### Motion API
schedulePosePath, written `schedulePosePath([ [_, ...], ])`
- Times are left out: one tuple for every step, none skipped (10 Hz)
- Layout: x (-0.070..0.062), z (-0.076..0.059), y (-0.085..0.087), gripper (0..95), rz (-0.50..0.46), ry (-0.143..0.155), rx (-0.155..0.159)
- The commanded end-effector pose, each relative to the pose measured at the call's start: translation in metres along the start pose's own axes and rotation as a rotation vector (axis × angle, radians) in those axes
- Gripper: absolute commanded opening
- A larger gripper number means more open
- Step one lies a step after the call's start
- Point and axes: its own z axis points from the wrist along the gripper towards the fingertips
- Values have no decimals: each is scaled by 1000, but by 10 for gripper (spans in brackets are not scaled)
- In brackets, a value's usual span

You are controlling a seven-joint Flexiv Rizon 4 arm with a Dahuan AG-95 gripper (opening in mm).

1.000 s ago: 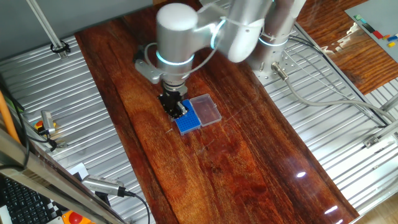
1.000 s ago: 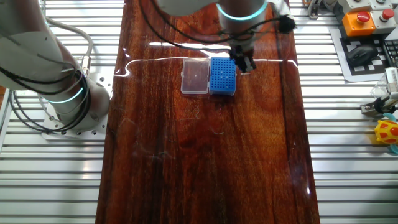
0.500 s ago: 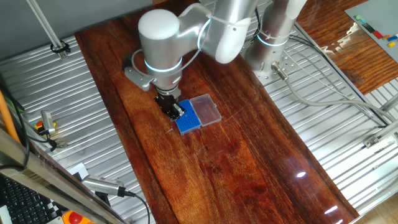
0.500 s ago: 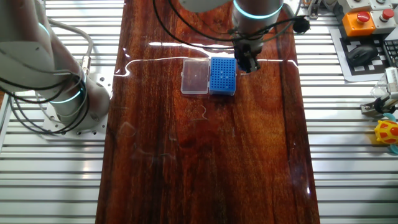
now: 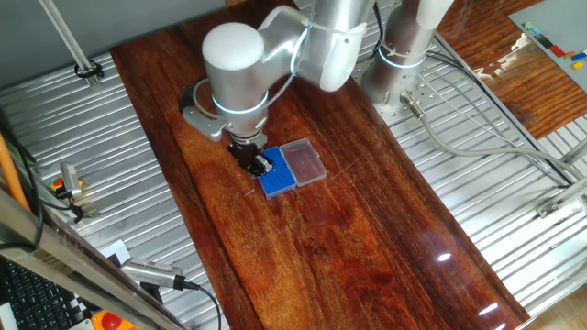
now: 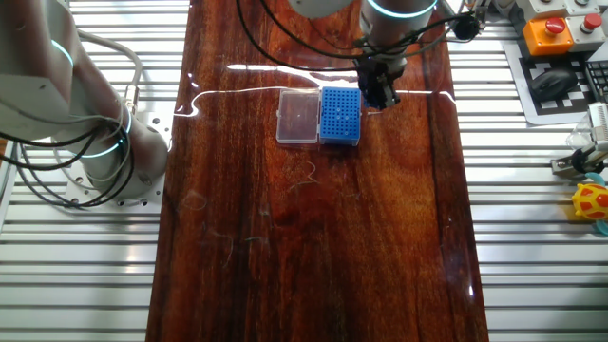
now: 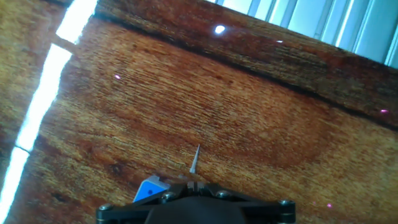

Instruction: Insert a small pipette tip into the holder for small pipette tips

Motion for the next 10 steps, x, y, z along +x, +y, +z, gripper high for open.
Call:
schedulePosePath([
  [1,1,-1,0,-4,10,3],
  [1,1,-1,0,-7,19,1],
  [1,1,-1,0,-5,25,5],
  [1,1,-1,0,0,29,8],
  [1,1,-1,0,0,29,10],
  [1,1,-1,0,-1,29,7],
  [1,0,-1,0,-2,38,6],
  [3,-6,2,0,10,48,9],
  [3,-9,3,0,17,51,11],
  [4,-14,4,0,24,52,10],
])
